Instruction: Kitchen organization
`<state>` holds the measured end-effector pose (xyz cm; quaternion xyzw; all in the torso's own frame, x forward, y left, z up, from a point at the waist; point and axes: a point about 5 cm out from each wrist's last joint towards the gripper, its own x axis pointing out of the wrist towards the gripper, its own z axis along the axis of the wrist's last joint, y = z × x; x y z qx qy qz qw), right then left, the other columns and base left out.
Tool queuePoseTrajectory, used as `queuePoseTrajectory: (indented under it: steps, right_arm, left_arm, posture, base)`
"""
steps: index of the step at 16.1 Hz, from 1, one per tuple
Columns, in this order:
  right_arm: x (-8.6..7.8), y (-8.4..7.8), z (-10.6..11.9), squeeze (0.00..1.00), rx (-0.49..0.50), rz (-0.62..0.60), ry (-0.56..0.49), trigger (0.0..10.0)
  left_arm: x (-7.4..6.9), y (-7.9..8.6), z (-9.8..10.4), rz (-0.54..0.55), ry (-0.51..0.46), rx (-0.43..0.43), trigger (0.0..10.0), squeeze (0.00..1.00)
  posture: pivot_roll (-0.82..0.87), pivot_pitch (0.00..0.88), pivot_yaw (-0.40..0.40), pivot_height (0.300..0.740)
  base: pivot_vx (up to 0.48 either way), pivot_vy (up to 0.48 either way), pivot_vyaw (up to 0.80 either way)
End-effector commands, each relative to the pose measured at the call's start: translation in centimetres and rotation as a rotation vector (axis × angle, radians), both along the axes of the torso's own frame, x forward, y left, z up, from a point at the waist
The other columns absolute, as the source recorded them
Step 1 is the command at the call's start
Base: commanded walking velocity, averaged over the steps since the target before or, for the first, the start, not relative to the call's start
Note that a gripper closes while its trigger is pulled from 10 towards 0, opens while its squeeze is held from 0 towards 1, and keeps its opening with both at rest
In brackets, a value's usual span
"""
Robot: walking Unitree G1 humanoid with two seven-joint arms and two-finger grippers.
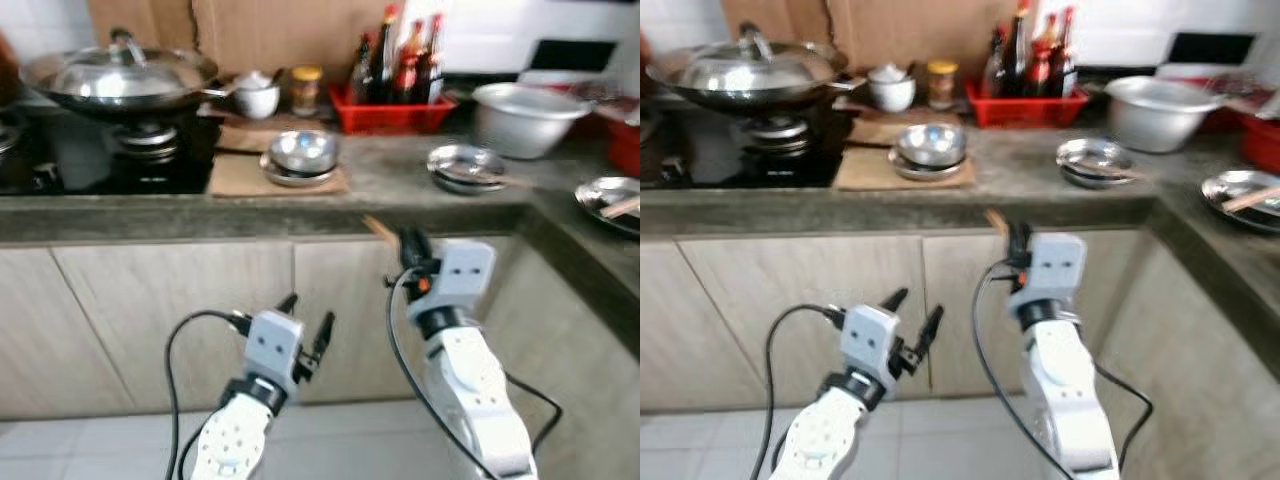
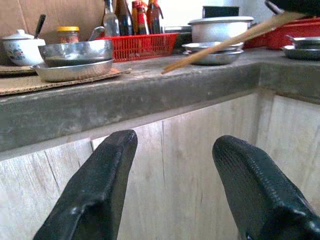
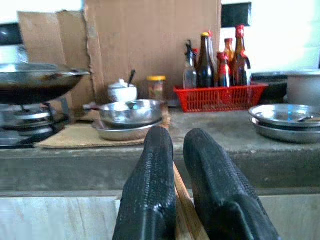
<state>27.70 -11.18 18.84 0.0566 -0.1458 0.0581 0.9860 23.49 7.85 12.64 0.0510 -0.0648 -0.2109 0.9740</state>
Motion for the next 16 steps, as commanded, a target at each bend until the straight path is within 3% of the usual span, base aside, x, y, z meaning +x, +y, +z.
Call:
queuePoseTrajectory:
  steps: [1,11,16]
  right_arm:
    - [-0.1,-0.4,0.2,0.0,-0.011,-0.018,-0.007,10.0]
    - [-0.3,-0.7,0.1,0.0,-0.02,-0.037,-0.005,10.0]
    - [-0.8,-1.1,-0.8,0.0,-0.035,-0.044,0.029,10.0]
  left_arm:
    - [-0.1,-0.4,0.1,-0.01,-0.001,0.0,10.0,0.0]
    - [0.0,-0.5,0.2,-0.011,-0.006,0.002,10.0,0.0]
    - [0.2,-0.3,0.1,-0.011,-0.002,-0.002,10.0,0.0]
  posture:
    - [0.04,0.0,-0.045,0.74]
    - [0.04,0.0,-0.043,0.74]
    - [0.03,0.0,-0.037,0.74]
  base:
    - [-0.262,0.0,0.0]
    - [-0.267,0.0,0.0]
    - [0.0,0.0,0.0]
